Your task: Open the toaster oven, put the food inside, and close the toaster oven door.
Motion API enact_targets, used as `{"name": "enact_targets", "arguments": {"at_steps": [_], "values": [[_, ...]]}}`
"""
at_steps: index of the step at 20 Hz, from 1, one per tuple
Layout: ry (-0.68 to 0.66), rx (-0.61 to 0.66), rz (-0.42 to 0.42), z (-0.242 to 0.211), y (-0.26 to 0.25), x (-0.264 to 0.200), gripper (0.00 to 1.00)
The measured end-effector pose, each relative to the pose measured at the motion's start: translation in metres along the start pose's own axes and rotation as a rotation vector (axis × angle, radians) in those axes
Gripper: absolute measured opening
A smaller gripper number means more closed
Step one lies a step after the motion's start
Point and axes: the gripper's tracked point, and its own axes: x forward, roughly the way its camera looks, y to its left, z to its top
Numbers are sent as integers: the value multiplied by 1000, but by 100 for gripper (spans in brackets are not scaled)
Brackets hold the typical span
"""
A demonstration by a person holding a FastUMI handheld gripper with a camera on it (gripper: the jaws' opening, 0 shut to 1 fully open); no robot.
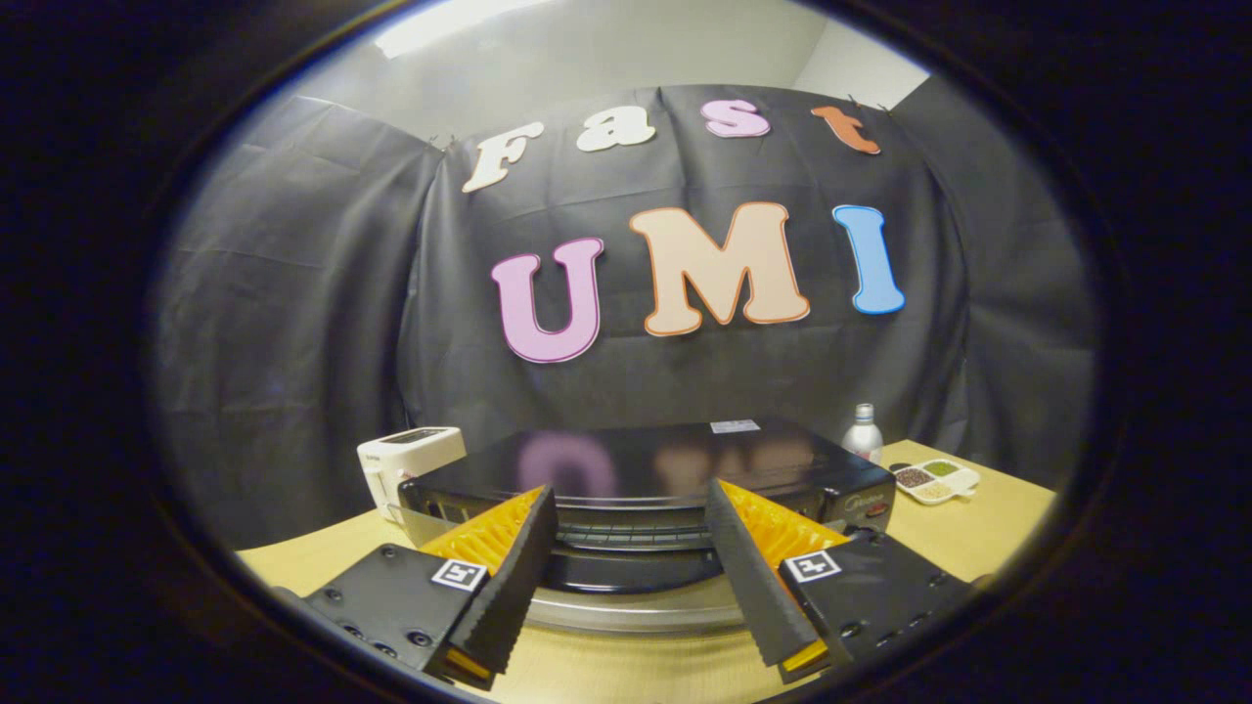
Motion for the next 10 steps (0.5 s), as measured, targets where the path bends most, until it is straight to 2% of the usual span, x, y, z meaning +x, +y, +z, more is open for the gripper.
{"name": "enact_targets", "arguments": {"at_steps": [5,10], "values": [[-5,4,18,-14,1,-40,95],[56,1,22,-41,2,-75,95]]}}
